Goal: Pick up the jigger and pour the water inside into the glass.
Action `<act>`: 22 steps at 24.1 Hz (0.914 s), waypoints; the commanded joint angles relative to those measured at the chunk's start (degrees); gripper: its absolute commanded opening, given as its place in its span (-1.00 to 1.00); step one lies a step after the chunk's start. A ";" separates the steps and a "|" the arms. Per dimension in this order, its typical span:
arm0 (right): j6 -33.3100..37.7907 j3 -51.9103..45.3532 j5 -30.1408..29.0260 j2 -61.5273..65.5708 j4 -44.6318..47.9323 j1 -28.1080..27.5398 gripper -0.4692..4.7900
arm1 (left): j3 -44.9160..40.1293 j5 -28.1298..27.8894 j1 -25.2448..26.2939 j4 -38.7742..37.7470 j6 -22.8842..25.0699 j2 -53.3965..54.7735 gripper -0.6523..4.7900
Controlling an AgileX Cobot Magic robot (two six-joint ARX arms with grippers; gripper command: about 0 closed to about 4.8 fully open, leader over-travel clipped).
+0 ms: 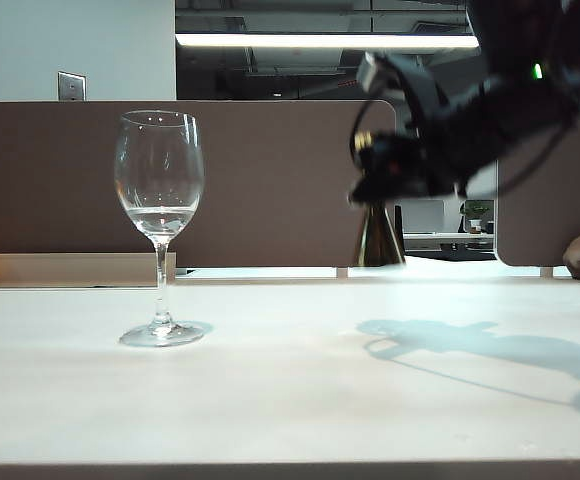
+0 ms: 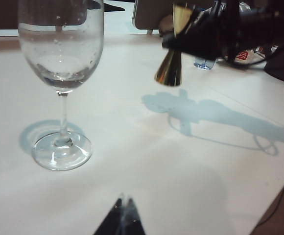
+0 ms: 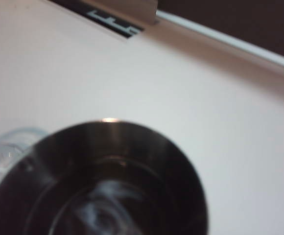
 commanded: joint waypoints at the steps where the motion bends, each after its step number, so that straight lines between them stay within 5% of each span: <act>1: -0.20 6.47 0.24 -1.95 -6.88 0.46 -0.82 | 0.04 0.26 0.09 -0.20 0.15 0.07 -0.78; 8: -1.46 22.58 5.97 -1.64 -18.27 5.14 -0.83 | 0.04 0.26 0.09 -0.20 0.15 0.07 -0.78; 22: -4.50 36.63 10.58 6.23 -28.37 10.97 -0.83 | 0.04 0.24 0.07 -0.17 0.13 0.07 -0.78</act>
